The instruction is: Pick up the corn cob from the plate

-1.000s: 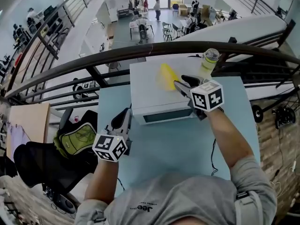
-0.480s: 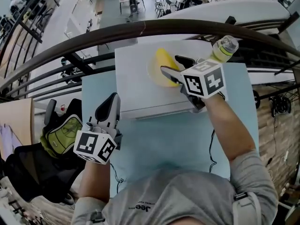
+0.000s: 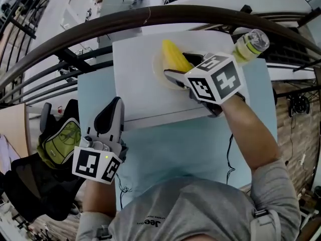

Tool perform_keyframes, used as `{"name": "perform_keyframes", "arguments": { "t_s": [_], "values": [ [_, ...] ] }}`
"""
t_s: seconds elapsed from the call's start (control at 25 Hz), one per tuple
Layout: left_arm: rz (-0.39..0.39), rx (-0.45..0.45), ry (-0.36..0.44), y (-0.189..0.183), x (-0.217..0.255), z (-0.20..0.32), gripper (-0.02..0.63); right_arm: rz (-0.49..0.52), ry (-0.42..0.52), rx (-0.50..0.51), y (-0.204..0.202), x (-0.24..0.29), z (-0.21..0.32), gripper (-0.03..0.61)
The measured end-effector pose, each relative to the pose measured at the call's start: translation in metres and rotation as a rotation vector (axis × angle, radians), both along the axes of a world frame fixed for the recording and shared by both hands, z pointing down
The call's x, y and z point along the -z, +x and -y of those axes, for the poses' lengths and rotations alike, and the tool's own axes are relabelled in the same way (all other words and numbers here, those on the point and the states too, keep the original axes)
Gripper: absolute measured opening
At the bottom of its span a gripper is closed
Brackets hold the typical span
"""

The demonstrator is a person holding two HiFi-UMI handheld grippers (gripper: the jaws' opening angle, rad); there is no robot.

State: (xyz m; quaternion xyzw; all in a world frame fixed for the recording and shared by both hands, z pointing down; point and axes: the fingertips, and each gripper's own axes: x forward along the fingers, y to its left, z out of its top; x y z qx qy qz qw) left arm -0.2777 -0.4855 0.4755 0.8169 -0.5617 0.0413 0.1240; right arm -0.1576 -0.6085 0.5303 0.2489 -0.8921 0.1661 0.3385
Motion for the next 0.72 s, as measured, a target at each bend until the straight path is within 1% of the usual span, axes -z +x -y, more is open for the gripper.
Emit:
{"name": "perform_keyframes", "arguments": {
  "t_s": [0.32, 0.72],
  "values": [
    [-0.021, 0.008, 0.0, -0.0061, 0.0001, 0.0003, 0.008, -0.022, 0.011, -0.011, 0.0016, -0.0007, 0.0014, 0.296],
    [-0.025, 0.017, -0.01, -0.0078, -0.0038, -0.0044, 0.008, -0.024, 0.082, 0.001, 0.0055, 0.0047, 0.0022, 0.261]
  ]
}}
